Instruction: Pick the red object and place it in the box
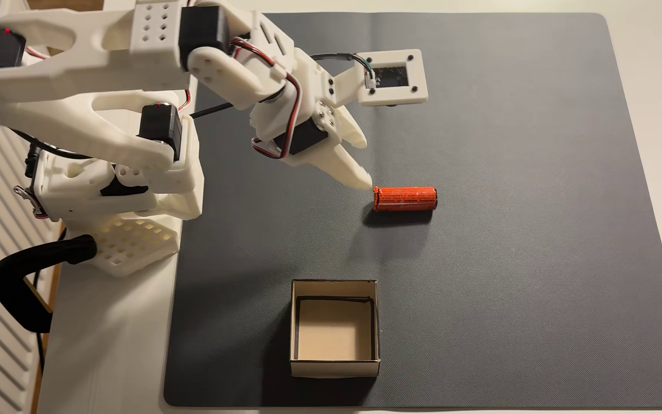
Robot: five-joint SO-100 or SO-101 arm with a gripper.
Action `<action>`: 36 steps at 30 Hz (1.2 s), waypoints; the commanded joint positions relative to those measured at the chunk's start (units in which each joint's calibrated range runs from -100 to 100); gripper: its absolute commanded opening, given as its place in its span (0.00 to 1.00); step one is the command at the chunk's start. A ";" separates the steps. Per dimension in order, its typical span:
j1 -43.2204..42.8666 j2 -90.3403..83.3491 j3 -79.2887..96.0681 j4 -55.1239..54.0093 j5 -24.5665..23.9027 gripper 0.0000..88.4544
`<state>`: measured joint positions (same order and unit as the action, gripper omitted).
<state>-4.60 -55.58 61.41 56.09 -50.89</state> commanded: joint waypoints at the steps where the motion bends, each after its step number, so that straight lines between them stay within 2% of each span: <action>1: -0.07 4.22 -1.22 -6.09 -0.17 0.38; 7: -0.45 10.77 6.12 -21.38 -3.34 0.39; 17: -2.23 24.38 7.85 -35.89 -4.80 0.39; 31: -4.60 38.83 6.12 -47.26 -6.42 0.39; 33: -4.45 39.85 6.21 -47.96 -6.42 0.37; 36: -4.01 40.45 6.40 -47.78 -6.16 0.27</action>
<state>-8.54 -15.48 69.43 8.70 -57.26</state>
